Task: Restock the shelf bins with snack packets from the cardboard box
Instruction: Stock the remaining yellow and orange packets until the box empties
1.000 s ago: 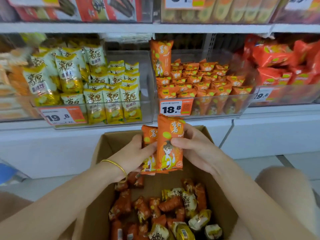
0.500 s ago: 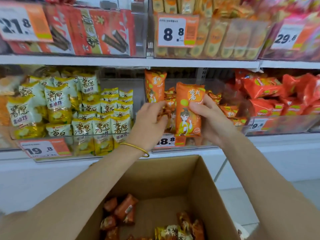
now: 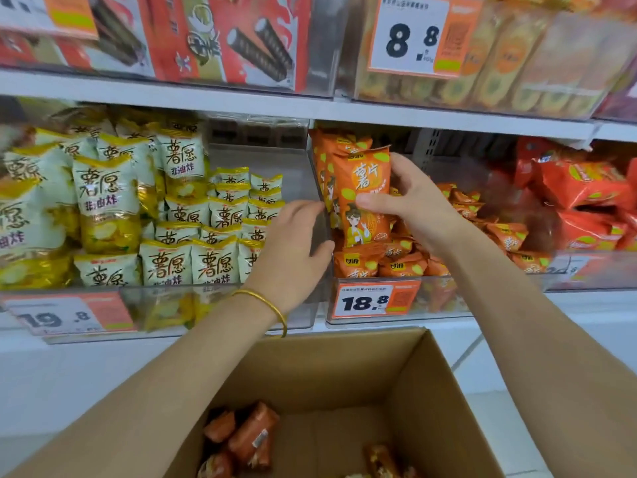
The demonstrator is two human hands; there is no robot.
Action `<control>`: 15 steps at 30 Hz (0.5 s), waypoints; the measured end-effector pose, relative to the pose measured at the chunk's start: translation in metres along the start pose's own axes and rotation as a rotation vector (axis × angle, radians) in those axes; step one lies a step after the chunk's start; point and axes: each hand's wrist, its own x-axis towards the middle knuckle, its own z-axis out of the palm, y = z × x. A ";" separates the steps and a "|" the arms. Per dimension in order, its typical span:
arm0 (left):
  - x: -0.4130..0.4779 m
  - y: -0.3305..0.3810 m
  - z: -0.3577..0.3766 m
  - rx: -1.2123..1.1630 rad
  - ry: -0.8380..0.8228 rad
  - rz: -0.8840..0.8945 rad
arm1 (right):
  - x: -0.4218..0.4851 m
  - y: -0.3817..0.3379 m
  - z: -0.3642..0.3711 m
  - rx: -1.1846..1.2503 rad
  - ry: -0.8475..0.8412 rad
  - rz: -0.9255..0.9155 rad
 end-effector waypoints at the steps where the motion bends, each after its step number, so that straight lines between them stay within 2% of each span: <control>1: 0.000 0.001 -0.001 -0.016 -0.007 -0.004 | 0.001 -0.001 0.000 -0.002 -0.002 0.006; 5: 0.002 0.002 -0.002 -0.043 -0.028 0.000 | 0.005 -0.005 0.003 -0.070 -0.058 0.033; 9: 0.004 0.003 -0.003 -0.047 -0.039 0.010 | 0.004 -0.010 -0.004 0.042 -0.096 0.088; 13: 0.006 0.003 -0.004 -0.067 -0.067 -0.003 | -0.004 -0.013 -0.009 0.249 0.022 0.093; 15: 0.008 0.003 -0.005 -0.076 -0.078 -0.003 | -0.008 -0.016 -0.008 0.269 0.075 0.085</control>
